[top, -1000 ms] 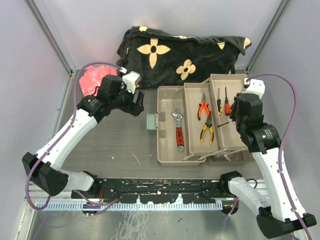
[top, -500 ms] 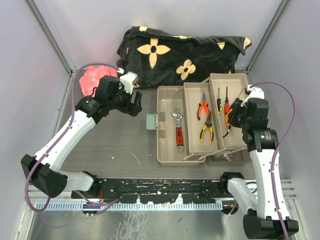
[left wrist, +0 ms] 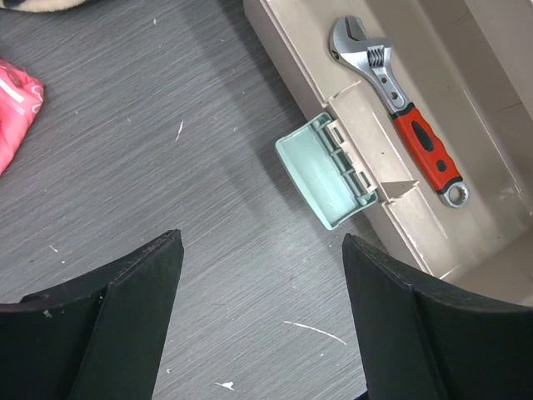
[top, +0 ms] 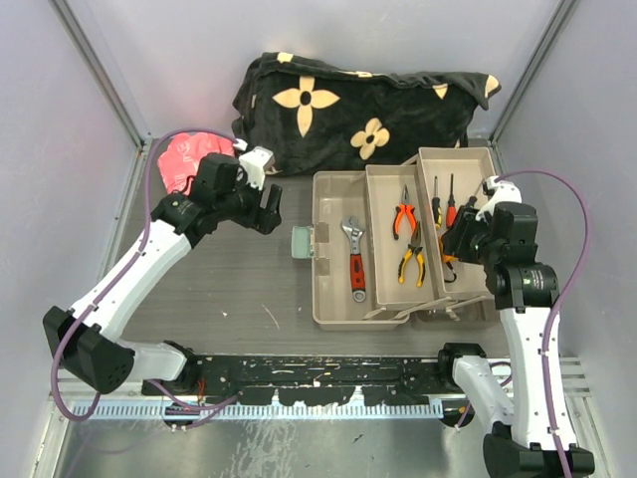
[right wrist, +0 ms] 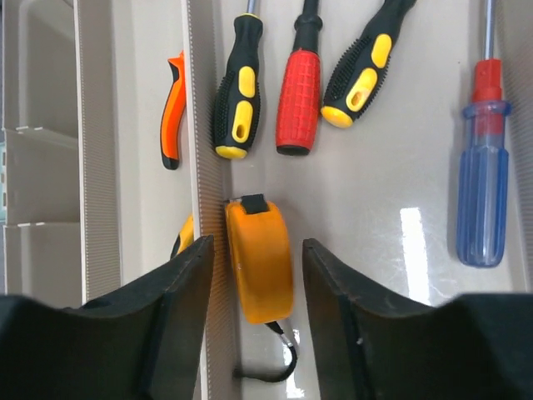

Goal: Pack the tool kit

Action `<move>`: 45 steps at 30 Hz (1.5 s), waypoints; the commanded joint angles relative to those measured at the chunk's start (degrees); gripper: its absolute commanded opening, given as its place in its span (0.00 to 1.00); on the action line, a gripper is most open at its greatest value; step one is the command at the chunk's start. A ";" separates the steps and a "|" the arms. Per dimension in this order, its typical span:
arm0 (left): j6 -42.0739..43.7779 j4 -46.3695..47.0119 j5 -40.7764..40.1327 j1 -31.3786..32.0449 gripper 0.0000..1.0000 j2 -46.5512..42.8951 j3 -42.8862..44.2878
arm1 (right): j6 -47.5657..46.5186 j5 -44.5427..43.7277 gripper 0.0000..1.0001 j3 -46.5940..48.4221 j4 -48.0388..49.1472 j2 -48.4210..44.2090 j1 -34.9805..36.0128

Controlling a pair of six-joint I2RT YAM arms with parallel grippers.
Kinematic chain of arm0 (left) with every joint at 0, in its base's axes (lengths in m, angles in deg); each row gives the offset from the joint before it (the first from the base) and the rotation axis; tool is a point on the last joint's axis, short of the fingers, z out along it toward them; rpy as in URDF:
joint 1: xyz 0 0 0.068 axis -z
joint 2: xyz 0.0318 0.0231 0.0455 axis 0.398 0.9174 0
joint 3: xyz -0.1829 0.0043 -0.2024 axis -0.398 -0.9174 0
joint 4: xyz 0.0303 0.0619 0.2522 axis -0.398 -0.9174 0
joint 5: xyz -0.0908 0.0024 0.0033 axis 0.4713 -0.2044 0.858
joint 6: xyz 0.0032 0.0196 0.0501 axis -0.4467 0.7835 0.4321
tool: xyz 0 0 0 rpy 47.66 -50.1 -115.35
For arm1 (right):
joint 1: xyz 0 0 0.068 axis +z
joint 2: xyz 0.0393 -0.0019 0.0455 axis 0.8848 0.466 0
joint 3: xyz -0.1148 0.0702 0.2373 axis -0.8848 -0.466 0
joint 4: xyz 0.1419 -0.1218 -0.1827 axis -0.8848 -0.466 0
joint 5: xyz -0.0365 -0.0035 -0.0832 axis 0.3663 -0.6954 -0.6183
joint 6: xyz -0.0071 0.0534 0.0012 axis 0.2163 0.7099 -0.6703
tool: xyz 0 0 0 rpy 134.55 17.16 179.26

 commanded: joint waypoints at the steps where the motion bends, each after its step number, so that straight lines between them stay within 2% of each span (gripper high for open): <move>1: -1.02 2.92 -0.13 -0.57 0.78 -1.05 -0.44 | 0.50 -2.49 0.62 3.57 -1.04 -1.59 -0.09; 5: -2.91 3.47 -0.91 -0.48 0.78 1.32 -0.59 | 0.91 -4.29 0.77 6.60 -1.25 -3.07 -0.11; 10: -5.72 4.57 -1.82 -0.52 0.78 7.61 1.49 | 1.05 -5.48 0.82 12.56 -1.83 -3.98 -0.15; 17: -8.34 4.15 -4.18 -0.43 0.75 22.66 13.49 | 0.70 -7.55 0.83 18.13 -3.09 -6.70 -0.11; 23: -11.65 2.16 -3.34 -0.27 0.70 33.12 25.56 | -0.81 -9.71 0.83 16.98 -3.94 -7.92 -0.11; 37: -14.40 -0.07 -4.84 4.66 0.68 46.00 33.43 | -0.81 -10.46 0.83 13.09 -1.66 -8.72 -0.11; 42: -15.50 -0.84 -6.64 5.53 0.59 49.22 33.12 | -1.34 -11.37 0.83 13.07 -1.74 -9.06 -0.09; 45: -15.43 -1.85 -7.16 5.54 0.43 49.95 32.45 | -1.54 -12.10 0.83 13.18 -1.91 -9.44 -0.11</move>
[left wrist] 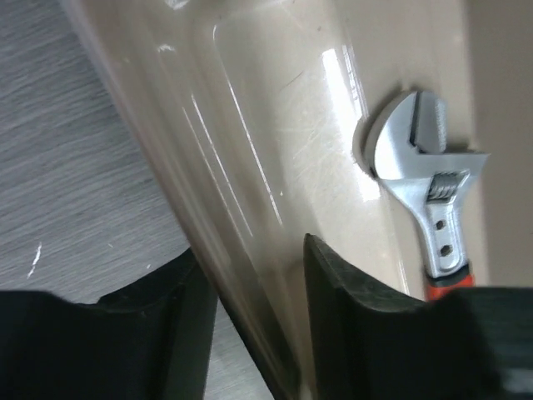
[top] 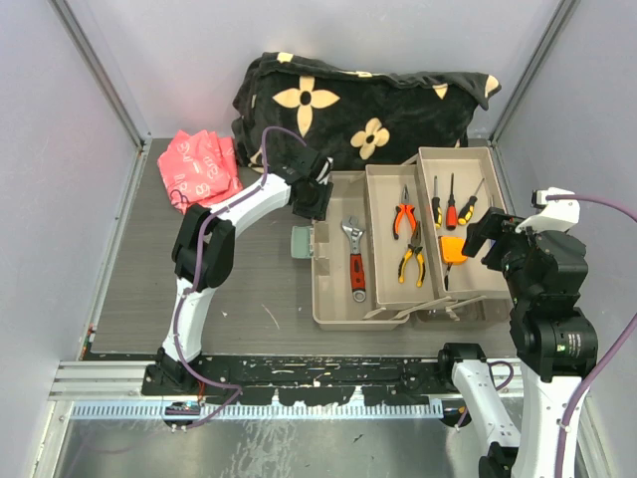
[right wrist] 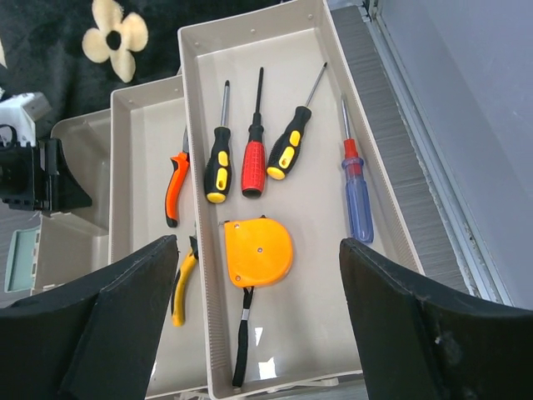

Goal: Pack the tool kit

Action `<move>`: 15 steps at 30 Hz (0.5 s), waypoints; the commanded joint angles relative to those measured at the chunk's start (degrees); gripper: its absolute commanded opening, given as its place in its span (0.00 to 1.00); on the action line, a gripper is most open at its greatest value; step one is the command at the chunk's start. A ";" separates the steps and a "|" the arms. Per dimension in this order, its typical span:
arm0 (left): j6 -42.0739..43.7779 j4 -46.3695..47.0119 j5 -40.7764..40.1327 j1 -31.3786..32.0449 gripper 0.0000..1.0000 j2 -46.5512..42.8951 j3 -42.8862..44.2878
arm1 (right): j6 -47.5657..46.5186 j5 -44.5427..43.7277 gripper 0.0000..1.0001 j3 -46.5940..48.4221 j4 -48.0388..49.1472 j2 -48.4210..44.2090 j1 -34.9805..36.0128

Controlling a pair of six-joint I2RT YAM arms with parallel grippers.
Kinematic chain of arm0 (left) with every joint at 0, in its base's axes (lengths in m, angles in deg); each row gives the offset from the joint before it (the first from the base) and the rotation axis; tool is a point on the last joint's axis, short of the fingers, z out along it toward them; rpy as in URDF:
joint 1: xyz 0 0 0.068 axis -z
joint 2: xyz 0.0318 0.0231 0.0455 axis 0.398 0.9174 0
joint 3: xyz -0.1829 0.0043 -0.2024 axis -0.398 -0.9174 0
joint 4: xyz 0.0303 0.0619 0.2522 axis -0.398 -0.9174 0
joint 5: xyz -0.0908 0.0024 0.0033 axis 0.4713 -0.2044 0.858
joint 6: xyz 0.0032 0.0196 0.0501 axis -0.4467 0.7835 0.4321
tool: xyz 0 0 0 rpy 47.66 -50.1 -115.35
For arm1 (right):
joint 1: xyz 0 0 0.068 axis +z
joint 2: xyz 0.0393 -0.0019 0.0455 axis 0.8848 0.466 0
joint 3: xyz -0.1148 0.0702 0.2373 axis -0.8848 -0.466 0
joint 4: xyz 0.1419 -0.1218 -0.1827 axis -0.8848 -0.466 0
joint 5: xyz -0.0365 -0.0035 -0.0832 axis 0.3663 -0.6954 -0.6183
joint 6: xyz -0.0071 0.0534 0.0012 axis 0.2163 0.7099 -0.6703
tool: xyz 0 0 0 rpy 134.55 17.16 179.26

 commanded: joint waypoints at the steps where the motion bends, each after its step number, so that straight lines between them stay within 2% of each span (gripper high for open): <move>1: -0.41 -1.30 -2.37 -0.40 0.37 -0.42 0.79 | -0.91 -2.03 0.83 0.32 2.69 -1.09 -0.11; 7: 3.59 -1.39 -5.05 -0.48 0.10 -4.26 -3.92 | -0.74 -2.63 0.83 -0.92 2.77 -1.37 -0.11; 9: 5.84 -1.72 -6.08 -0.57 0.06 -5.68 -5.19 | -0.75 -2.75 0.83 -1.35 2.94 -1.38 -0.11; 15: 10.59 -3.18 -7.12 -1.95 0.05 -9.41 -9.01 | -0.35 -2.79 0.83 -1.95 2.95 -1.77 -0.11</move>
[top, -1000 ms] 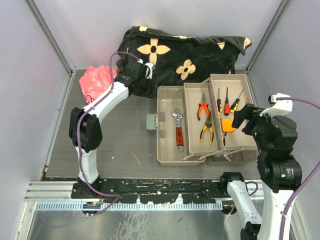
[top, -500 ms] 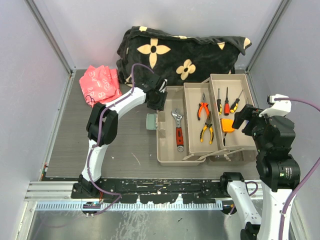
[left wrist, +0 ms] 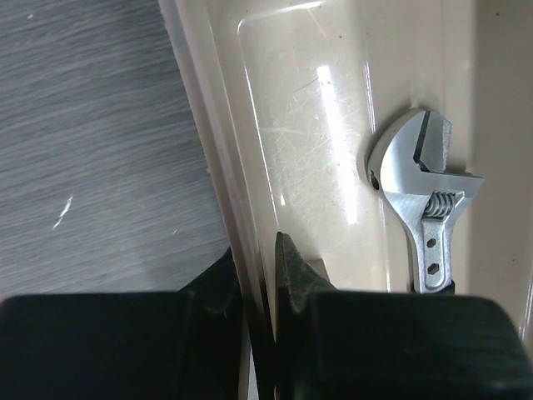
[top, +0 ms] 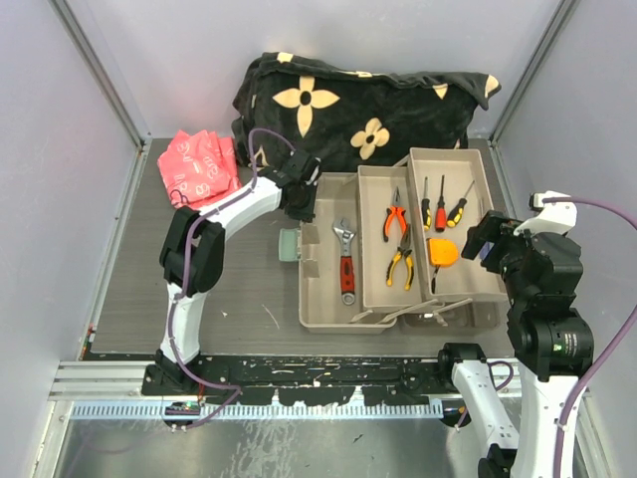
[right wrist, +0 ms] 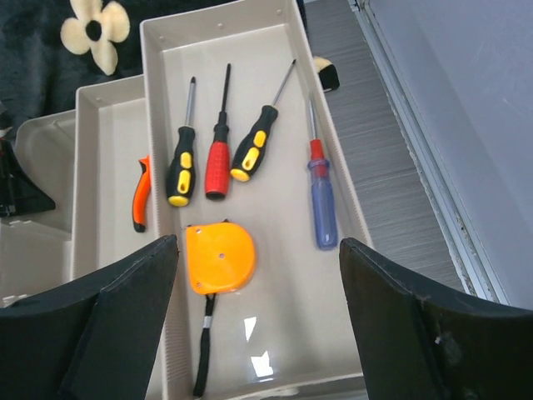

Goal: Pack the tool kit

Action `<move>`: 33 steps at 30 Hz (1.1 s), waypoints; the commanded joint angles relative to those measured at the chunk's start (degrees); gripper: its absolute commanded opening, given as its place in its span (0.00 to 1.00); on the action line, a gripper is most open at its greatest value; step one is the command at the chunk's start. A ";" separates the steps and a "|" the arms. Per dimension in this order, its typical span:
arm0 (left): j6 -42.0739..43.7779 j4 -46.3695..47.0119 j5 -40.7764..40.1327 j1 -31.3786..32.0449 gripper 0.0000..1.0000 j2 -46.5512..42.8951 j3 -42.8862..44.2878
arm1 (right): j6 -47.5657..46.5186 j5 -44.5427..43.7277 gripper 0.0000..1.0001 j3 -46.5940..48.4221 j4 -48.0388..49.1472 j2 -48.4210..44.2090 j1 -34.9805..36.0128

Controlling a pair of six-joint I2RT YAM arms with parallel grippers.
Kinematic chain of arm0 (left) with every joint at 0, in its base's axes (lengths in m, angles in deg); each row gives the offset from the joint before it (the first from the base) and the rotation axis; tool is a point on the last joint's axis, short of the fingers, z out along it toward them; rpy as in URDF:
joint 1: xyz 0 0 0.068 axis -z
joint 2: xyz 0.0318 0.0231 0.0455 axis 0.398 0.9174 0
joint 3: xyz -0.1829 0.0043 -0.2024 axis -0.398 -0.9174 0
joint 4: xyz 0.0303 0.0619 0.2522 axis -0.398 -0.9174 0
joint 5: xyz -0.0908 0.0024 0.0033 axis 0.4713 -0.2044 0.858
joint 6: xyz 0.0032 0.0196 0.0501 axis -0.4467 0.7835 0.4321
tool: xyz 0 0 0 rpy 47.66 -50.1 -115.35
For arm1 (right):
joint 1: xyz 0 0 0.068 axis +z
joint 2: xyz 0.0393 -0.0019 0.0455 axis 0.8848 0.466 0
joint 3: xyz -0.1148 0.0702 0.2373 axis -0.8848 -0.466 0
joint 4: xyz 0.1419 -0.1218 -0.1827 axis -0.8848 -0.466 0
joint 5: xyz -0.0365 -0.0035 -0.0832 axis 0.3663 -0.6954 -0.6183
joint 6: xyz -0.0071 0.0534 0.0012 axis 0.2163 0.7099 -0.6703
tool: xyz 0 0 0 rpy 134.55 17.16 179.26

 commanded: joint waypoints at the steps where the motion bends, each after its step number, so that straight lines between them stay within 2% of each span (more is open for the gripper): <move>1: 15.74 -4.95 -4.12 -1.58 0.05 -6.11 -3.27 | -0.08 -1.10 0.83 0.07 2.97 -0.72 -0.12; 13: 21.00 -4.95 -5.14 -7.28 0.05 -13.03 -10.94 | 0.02 -1.49 0.83 0.01 2.12 -1.48 -0.11; 27: 19.28 -1.30 -3.89 -16.20 0.04 -13.82 -16.92 | -0.14 -0.66 0.83 -5.79 2.44 -1.28 -0.11; 33: 18.10 -0.83 -2.66 -16.99 0.17 -12.64 -17.12 | -0.36 2.05 0.83 -8.25 4.49 2.19 -0.10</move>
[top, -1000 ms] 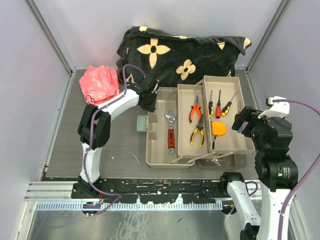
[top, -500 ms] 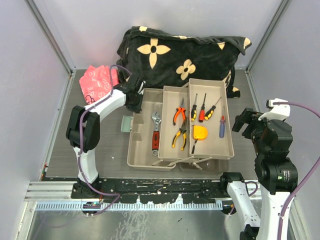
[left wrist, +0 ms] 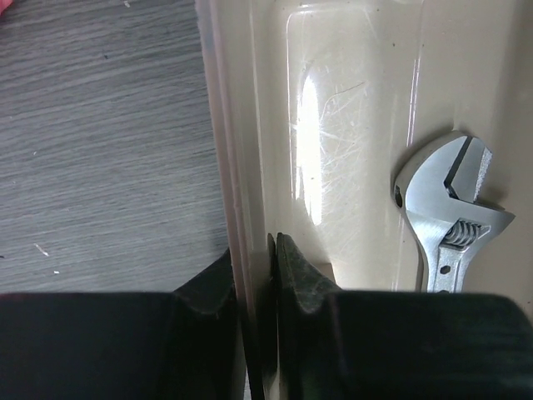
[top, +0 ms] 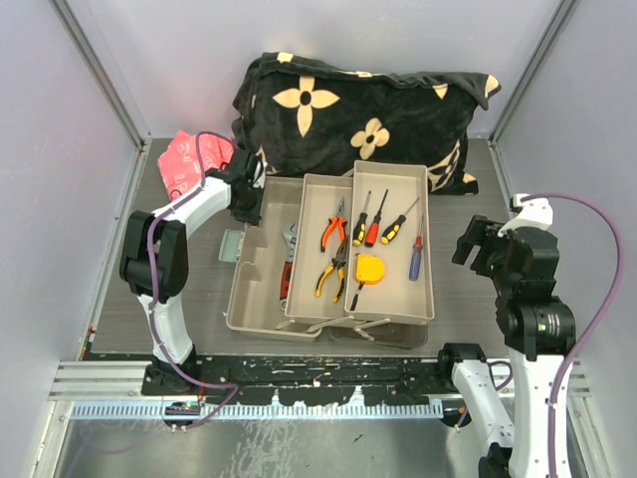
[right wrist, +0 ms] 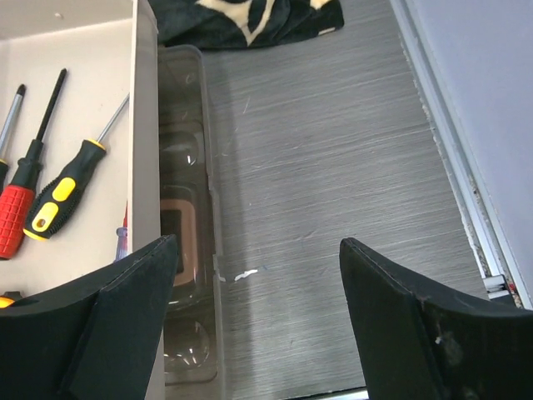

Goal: Pack the tool kit

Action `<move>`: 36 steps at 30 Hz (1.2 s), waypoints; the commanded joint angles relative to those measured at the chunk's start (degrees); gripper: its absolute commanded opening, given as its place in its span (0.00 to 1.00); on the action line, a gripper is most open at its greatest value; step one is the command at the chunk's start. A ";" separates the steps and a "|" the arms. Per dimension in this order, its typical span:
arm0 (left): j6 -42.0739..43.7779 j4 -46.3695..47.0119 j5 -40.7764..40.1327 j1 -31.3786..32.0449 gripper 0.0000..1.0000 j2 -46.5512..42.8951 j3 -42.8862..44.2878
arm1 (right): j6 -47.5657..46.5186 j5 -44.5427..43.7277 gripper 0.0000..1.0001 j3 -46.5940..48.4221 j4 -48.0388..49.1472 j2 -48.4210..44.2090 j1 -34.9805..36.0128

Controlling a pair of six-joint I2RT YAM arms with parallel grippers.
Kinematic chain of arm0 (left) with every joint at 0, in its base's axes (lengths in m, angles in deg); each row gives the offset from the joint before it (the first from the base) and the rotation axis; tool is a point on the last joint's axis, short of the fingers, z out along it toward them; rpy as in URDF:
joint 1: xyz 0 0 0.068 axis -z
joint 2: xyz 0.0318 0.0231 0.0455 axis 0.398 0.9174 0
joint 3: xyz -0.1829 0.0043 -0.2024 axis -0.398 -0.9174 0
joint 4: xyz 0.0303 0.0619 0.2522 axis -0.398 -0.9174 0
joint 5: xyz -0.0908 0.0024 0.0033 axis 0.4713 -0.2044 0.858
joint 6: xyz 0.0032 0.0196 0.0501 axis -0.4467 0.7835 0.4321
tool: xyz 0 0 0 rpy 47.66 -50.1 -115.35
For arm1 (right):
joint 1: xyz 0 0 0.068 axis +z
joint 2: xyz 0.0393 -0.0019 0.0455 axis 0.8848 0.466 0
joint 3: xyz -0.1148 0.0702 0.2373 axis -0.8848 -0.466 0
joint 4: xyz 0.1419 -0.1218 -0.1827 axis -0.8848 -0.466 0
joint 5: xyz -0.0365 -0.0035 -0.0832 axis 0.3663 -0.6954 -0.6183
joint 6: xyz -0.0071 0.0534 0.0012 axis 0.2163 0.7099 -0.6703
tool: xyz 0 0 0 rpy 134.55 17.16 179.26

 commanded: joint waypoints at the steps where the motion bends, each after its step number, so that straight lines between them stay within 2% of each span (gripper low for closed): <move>1: 4.53 -0.29 -2.99 -1.33 0.20 -1.21 -0.83 | -0.35 2.44 0.83 -0.67 4.49 3.63 -0.11; 4: 3.51 -0.36 -2.49 -1.33 0.27 -0.31 -0.48 | -0.28 5.77 0.83 -1.01 5.35 7.21 -0.16; 10: 2.59 -0.72 -1.77 -1.34 0.29 1.04 0.15 | 1.41 14.57 0.82 -1.75 9.84 11.56 -0.11; 16: 2.06 -0.89 -1.27 -1.38 0.34 2.20 1.07 | 2.58 19.21 0.81 -0.84 12.75 14.22 -0.11; 24: 1.12 -1.45 0.10 -1.30 0.34 3.50 2.51 | 4.32 23.24 0.74 -2.85 18.53 19.22 -0.11; 26: 0.63 -1.62 0.68 -1.30 0.33 3.81 2.88 | 4.30 23.27 0.68 -3.41 19.67 21.14 -0.11; 31: -0.91 -1.90 2.06 -1.34 0.30 4.46 3.46 | 4.53 24.16 0.34 -3.89 23.05 25.85 -0.10; 36: -1.28 -1.84 2.20 -1.29 0.29 4.81 3.89 | 4.71 24.08 0.18 -3.28 25.56 29.38 -0.13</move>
